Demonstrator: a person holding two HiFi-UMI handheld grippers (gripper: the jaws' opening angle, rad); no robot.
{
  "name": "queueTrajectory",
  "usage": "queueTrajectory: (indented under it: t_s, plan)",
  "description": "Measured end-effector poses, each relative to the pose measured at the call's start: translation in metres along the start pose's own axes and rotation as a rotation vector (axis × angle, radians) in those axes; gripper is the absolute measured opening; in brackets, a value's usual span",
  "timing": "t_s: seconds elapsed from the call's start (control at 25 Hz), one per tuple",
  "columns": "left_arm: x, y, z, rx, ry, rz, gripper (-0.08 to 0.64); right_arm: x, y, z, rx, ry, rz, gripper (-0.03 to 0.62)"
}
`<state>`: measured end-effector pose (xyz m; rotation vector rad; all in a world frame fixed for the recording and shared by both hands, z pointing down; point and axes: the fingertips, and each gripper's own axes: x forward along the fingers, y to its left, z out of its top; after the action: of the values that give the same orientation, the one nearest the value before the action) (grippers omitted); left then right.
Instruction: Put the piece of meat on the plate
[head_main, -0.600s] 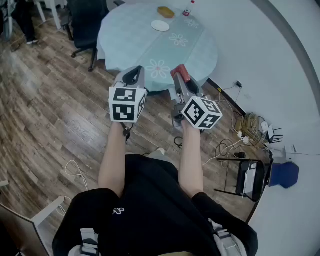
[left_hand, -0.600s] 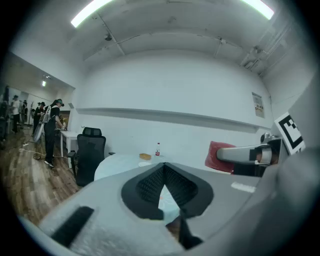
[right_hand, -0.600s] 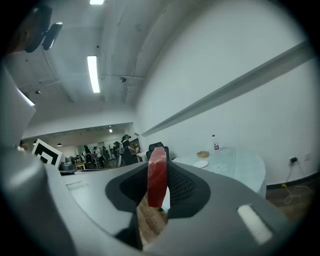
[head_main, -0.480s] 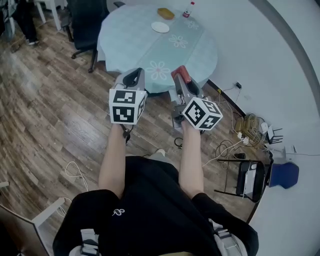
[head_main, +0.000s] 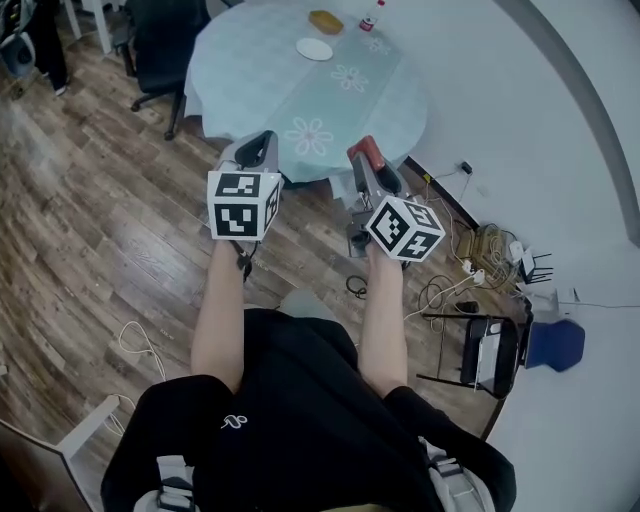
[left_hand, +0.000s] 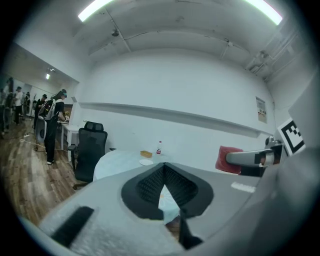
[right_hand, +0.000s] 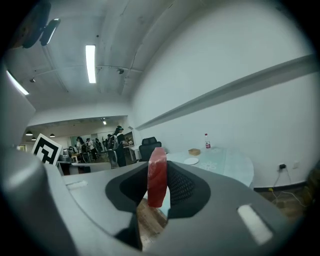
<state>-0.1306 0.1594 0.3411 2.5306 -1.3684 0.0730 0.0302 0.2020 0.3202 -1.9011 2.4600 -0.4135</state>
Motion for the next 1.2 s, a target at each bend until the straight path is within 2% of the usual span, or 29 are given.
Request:
queueTrajectory:
  t_s: [0.16,0.36,0.52,0.76,0.96,1.2]
  plan:
    - [0.017,-0.001,0.002,-0.032,-0.001,-0.011,-0.005,0.005,-0.008,0.003,-0.037,0.016,-0.013,0.1]
    - [0.042,-0.011,0.002,-0.021,0.002,-0.035,-0.005,0.021,-0.029,0.007,-0.052,0.03,-0.027,0.1]
    - [0.082,0.008,-0.008,-0.042,0.029,-0.005,-0.005,0.063,-0.053,-0.002,-0.044,0.06,-0.009,0.1]
    - [0.165,0.055,-0.022,-0.069,0.09,0.089,-0.005,0.159,-0.1,-0.012,0.0,0.102,0.043,0.1]
    - [0.264,0.063,-0.042,-0.092,0.197,0.114,-0.005,0.245,-0.161,-0.003,0.042,0.147,0.074,0.1]
    - [0.38,0.055,-0.022,-0.062,0.235,0.112,-0.005,0.329,-0.254,0.025,0.131,0.137,0.061,0.1]
